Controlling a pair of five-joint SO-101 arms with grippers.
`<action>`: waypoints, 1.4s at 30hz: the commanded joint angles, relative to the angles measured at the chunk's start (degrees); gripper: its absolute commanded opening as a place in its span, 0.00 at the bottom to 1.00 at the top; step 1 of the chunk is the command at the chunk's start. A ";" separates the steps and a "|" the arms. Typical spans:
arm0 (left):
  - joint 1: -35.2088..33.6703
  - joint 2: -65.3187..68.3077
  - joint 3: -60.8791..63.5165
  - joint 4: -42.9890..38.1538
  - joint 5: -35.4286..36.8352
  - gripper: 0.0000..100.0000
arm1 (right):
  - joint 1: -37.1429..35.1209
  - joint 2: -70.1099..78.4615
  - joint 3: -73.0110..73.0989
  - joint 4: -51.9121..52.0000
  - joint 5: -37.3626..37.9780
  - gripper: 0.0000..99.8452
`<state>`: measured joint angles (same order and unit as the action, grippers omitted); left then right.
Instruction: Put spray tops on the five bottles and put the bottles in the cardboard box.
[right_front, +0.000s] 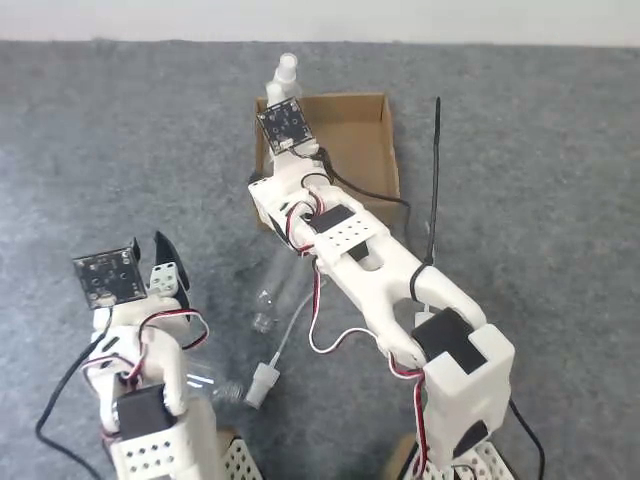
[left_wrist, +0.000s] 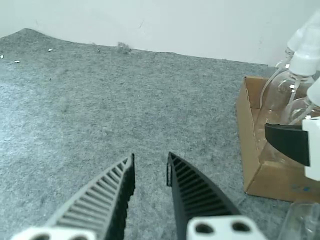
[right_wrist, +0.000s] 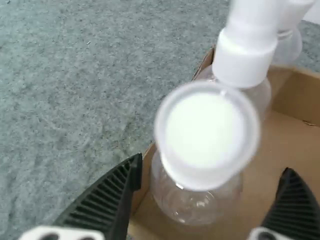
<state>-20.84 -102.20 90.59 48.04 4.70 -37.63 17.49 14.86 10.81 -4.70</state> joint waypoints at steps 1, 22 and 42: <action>-0.18 -0.70 -0.57 -1.67 -0.35 0.10 | -0.04 -3.30 -3.34 1.27 -0.26 0.37; -0.18 -0.70 -0.57 -1.67 -0.35 0.10 | 2.68 -16.48 -3.43 20.00 -0.53 0.37; -0.26 -0.70 -0.57 -1.67 -0.44 0.10 | 4.62 -37.14 -3.43 40.75 -0.44 0.37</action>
<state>-20.84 -102.20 90.59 48.04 4.70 -33.93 -13.36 14.86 48.97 -4.70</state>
